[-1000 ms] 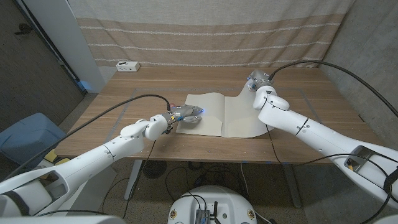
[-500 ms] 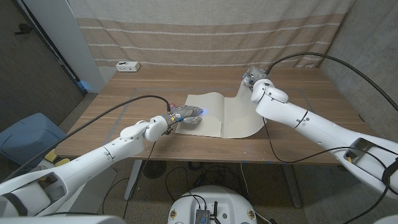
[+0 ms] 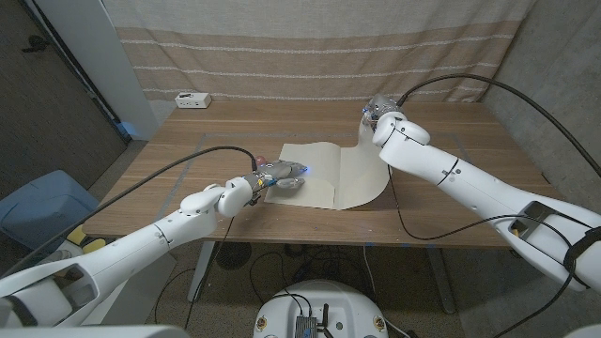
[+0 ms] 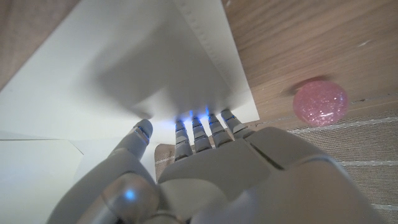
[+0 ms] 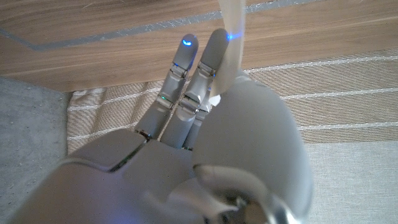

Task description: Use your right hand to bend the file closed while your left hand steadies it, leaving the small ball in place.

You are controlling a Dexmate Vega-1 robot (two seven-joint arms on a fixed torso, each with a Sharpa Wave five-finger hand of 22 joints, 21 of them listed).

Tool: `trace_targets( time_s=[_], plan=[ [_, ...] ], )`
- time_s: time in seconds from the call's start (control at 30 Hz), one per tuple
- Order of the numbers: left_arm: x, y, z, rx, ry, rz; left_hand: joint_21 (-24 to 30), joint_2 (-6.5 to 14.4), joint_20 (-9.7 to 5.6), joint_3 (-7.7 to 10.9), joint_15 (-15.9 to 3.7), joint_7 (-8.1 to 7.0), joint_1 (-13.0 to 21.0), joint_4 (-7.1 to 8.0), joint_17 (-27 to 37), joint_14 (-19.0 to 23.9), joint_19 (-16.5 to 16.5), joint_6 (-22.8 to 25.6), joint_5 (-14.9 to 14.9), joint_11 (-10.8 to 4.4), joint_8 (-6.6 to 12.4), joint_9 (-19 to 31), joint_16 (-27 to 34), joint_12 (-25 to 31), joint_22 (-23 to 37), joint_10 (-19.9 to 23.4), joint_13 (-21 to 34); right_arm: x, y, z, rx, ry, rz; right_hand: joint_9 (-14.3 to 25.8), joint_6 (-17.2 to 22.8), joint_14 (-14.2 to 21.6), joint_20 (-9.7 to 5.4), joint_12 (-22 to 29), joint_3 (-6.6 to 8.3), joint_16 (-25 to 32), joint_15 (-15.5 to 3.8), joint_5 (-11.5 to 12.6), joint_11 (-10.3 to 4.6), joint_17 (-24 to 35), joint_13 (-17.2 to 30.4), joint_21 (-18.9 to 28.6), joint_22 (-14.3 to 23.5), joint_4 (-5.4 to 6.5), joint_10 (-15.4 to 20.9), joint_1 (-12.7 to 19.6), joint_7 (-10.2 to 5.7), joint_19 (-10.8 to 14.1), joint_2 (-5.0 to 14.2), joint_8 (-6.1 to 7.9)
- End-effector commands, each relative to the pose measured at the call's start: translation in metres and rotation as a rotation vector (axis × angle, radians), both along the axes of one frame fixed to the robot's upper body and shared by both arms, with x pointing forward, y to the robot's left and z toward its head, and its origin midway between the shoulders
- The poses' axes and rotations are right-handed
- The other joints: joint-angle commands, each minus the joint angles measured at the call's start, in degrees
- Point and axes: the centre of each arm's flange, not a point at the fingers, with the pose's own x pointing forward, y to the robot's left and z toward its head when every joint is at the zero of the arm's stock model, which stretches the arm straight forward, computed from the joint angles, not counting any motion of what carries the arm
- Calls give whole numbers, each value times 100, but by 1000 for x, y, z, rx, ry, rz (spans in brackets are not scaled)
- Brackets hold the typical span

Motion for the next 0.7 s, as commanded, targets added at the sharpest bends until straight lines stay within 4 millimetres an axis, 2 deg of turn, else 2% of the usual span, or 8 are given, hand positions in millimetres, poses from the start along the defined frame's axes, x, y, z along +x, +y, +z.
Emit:
trace_targets(
  time_s=[0.03,0.27,0.37,0.7],
  plan=[
    [-4,2,1,-10,-40,-14,-37,-26,361,5,31,18,-38,-1,14,147,312,145,20,32,41,28,51,55,31,152,32,-1,3,13,41,-49,-19,7,61,55,38,32,47,47,-3,35,-88,54,8,60,4,-22,127,-33,25,5,2,-28],
    [-1,3,4,-7,-38,-16,-56,-24,412,12,43,60,-43,-2,18,255,349,315,16,95,71,32,58,76,36,265,38,5,1,18,113,-30,0,8,84,131,30,40,70,114,-21,38,-88,152,11,151,-9,-51,143,-47,29,53,-7,-48],
    [2,3,3,-4,-30,-13,-59,-25,422,13,51,59,-45,-3,19,254,354,316,16,82,64,33,52,68,37,256,39,8,1,17,160,6,19,9,94,109,26,49,85,101,-28,41,-123,168,8,180,-15,-72,170,-48,37,51,-27,-55],
    [7,3,2,0,-14,-8,-90,-33,436,14,31,28,-52,-5,22,178,343,221,14,43,1,35,2,5,39,140,43,21,-6,15,362,136,114,15,105,-61,11,41,142,-59,16,51,-71,136,-53,324,-42,-133,214,-76,80,133,-102,-85]
  ],
)
